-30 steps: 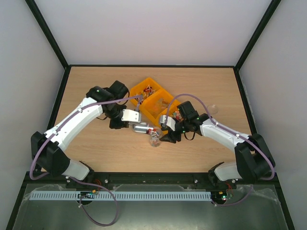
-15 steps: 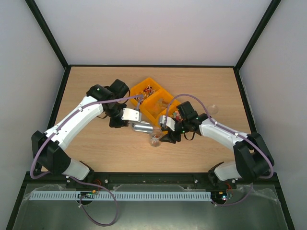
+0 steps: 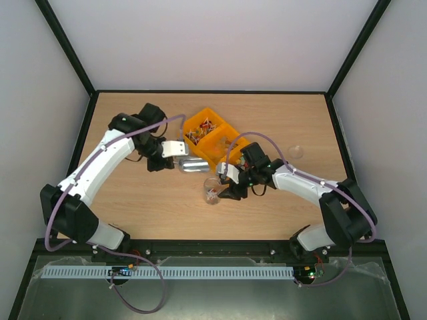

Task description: Pack the candies

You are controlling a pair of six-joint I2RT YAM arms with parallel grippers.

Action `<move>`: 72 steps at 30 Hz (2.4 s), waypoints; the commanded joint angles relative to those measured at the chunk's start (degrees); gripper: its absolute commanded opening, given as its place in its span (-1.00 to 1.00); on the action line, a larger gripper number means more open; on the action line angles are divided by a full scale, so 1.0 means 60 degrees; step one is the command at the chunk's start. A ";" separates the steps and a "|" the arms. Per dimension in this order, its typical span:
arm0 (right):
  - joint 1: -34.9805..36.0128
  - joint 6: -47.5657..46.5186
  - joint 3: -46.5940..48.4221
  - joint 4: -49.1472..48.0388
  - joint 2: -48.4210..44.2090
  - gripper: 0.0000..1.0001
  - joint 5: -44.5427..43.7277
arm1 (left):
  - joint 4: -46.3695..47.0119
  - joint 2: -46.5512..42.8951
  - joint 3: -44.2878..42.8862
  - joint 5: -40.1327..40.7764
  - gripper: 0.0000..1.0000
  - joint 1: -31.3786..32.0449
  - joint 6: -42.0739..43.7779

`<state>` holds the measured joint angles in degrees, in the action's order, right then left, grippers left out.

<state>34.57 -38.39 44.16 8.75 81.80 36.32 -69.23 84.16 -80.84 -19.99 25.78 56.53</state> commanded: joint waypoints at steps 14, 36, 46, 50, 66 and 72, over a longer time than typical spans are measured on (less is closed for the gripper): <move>0.0596 0.0374 0.0909 -0.0312 0.1237 0.31 -0.0215 | 0.0916 0.1117 -0.1442 0.1050 -0.95 -0.0985 -0.3189; -0.1960 0.1759 0.2398 0.2154 -0.0243 0.72 -0.1085 | -0.0840 0.3835 -0.4007 0.2686 -0.95 0.0410 -0.4317; -0.2855 0.2417 0.2906 0.1919 0.0828 0.58 -0.3238 | -0.0681 0.4184 -0.4516 0.3186 -0.96 0.1005 -0.4657; -0.2848 0.2529 0.2930 0.1716 0.1272 0.49 -0.3945 | -0.0663 0.4259 -0.4369 0.3112 -0.96 0.1005 -0.4733; -0.2861 0.2927 0.3069 0.1580 0.1831 0.19 -0.4027 | -0.0589 0.4739 -0.4871 0.3332 -0.96 0.1340 -0.5062; -0.2991 0.2901 0.3794 0.2005 0.1438 0.21 -0.4065 | -0.0381 0.4520 -0.4858 0.3213 -0.96 0.1316 -0.5129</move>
<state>17.50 -21.39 62.59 18.02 92.64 11.64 -71.83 113.25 -108.42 0.05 33.58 26.89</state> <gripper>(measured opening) 0.602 0.079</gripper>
